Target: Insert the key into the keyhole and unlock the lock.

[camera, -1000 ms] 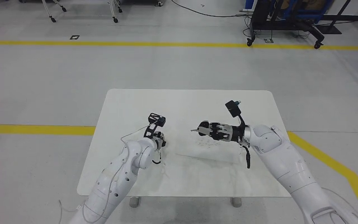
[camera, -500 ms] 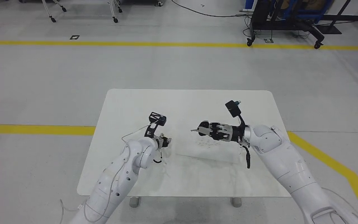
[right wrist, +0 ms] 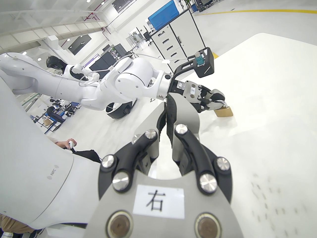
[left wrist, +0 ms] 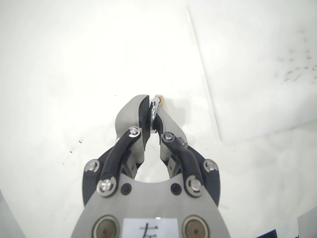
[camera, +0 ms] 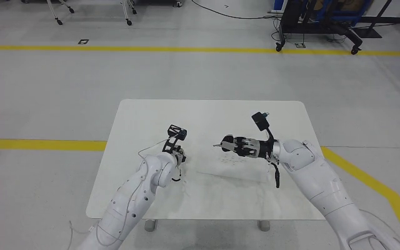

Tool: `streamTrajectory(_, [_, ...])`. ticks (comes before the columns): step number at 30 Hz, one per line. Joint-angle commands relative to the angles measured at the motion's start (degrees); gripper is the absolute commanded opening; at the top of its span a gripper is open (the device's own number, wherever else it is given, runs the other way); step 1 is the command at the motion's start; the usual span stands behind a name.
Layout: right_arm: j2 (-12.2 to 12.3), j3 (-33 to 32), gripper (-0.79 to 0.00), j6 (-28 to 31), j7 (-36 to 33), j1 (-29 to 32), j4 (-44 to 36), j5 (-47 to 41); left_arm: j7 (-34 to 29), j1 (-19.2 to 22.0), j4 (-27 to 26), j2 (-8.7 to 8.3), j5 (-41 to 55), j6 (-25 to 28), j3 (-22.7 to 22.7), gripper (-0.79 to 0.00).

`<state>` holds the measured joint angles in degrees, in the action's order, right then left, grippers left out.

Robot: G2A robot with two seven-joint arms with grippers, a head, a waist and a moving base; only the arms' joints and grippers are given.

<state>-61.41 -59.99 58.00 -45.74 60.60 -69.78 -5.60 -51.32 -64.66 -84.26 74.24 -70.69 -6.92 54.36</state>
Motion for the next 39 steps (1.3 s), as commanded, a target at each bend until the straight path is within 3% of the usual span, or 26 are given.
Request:
streamTrajectory(1, [0.0,0.0,-0.785,0.0,0.0,0.0,0.0,0.0,0.1,-0.3,-0.3,-0.02,-0.1,0.5,0.2,-0.785])
streamTrajectory(7, [0.0,0.0,-0.785,0.0,0.0,0.0,0.0,0.0,3.3,-2.4,-4.1,-0.29,4.2,3.6,2.8,-0.785])
streamTrajectory(14, [0.0,0.0,-0.785,0.0,0.0,0.0,0.0,0.0,10.8,-9.0,-13.8,-1.70,10.8,14.7,8.5,-0.785])
streamTrajectory(21, [0.0,0.0,-0.785,0.0,0.0,0.0,0.0,0.0,10.8,-9.0,-13.8,-1.70,10.8,14.7,8.5,-0.785])
streamTrajectory(26, [-0.3,0.7,-0.785,-0.4,2.6,0.5,-1.4,-0.4,19.5,-10.4,-6.8,-1.08,29.3,17.9,11.5,-0.785])
streamTrajectory(31, [-1.6,2.1,-0.785,0.0,8.9,-1.1,0.6,-3.8,20.3,-6.1,2.0,-0.33,41.4,20.8,11.9,-0.785])
streamTrajectory(35, [-3.1,5.0,-0.785,0.0,12.3,-2.7,2.0,-5.5,20.5,-2.6,6.3,0.37,48.5,23.7,11.1,-0.785])
streamTrajectory(37, [-3.3,5.6,-0.785,0.0,12.0,-3.0,2.1,-6.5,17.5,-0.7,8.1,0.64,52.4,28.1,10.0,-0.785])
streamTrajectory(39, [-3.3,5.6,-0.785,0.0,12.0,-3.0,2.1,-6.5,17.5,-0.7,8.1,0.64,52.4,28.1,10.0,-0.785])
